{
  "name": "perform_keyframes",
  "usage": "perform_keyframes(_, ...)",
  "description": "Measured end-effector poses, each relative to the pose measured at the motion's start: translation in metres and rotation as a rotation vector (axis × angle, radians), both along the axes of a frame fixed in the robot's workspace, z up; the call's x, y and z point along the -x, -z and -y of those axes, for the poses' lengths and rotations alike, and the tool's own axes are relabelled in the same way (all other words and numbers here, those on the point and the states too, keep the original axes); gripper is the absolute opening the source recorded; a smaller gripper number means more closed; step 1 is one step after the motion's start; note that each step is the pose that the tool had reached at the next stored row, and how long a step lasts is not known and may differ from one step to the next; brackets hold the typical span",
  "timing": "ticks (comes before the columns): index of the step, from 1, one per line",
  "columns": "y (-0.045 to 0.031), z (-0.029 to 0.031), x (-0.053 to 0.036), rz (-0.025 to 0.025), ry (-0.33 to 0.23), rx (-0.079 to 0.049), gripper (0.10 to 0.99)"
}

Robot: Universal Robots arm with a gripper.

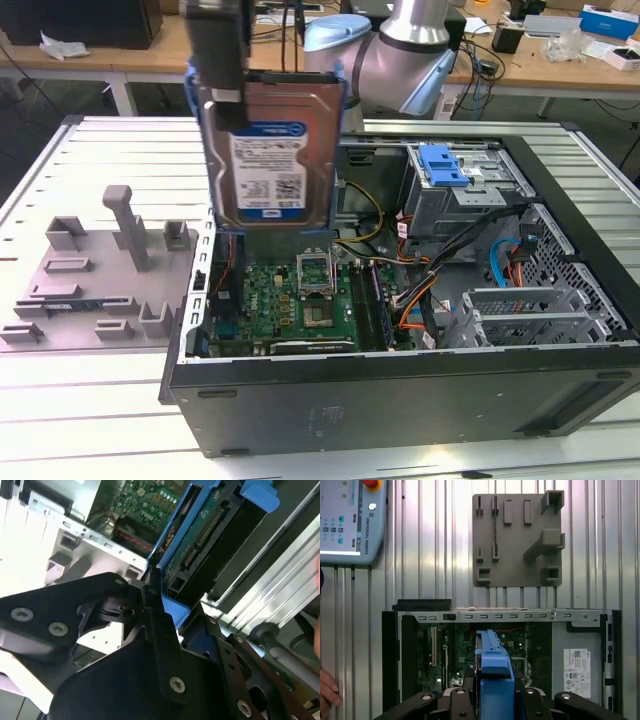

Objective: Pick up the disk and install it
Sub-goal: 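Pick up the disk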

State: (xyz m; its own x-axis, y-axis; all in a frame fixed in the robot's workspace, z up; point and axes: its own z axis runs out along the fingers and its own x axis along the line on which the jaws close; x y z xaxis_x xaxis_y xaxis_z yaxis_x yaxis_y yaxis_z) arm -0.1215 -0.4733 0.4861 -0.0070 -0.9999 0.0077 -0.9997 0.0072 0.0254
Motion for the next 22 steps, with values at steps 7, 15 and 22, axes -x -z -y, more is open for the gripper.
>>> perform_keyframes(7, 0.0000, 0.0168, -0.0453, -0.0002, 0.000, 0.000, 0.365)
perform_keyframes(15, 0.0000, 0.0355, -0.0924, -0.0003, 0.000, 0.000, 0.365)
perform_keyframes(22, 0.0001, 0.0457, -0.1194, -0.0002, 0.000, 0.000, 0.365)
